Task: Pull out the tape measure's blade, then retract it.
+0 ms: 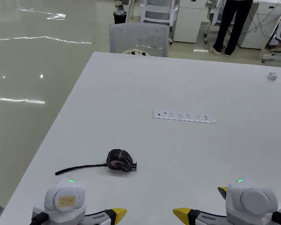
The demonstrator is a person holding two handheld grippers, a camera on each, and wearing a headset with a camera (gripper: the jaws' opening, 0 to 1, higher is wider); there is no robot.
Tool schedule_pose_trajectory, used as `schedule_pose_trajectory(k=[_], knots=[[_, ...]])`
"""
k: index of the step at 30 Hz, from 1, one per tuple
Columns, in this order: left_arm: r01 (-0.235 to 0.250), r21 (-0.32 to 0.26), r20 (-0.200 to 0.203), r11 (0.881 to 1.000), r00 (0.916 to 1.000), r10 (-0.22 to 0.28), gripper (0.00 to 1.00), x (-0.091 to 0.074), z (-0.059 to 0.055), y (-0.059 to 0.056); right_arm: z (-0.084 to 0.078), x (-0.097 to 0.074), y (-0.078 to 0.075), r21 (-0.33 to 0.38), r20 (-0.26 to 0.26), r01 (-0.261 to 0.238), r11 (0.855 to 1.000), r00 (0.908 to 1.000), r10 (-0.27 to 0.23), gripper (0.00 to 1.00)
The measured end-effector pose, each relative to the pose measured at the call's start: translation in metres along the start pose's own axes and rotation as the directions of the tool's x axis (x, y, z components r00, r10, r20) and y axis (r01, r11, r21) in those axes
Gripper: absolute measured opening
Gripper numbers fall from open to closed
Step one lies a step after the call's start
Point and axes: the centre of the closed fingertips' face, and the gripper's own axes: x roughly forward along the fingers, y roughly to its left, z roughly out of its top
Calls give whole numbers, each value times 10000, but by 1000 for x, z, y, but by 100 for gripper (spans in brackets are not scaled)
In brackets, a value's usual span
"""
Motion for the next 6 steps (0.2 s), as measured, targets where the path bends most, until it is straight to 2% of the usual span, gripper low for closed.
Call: schedule_pose_trajectory(k=[6], knots=[[16,1,10,10000,10000,-16,95,-1,1,1,-2,1,-2,15,-66,105,9999,9999,-105,92]])
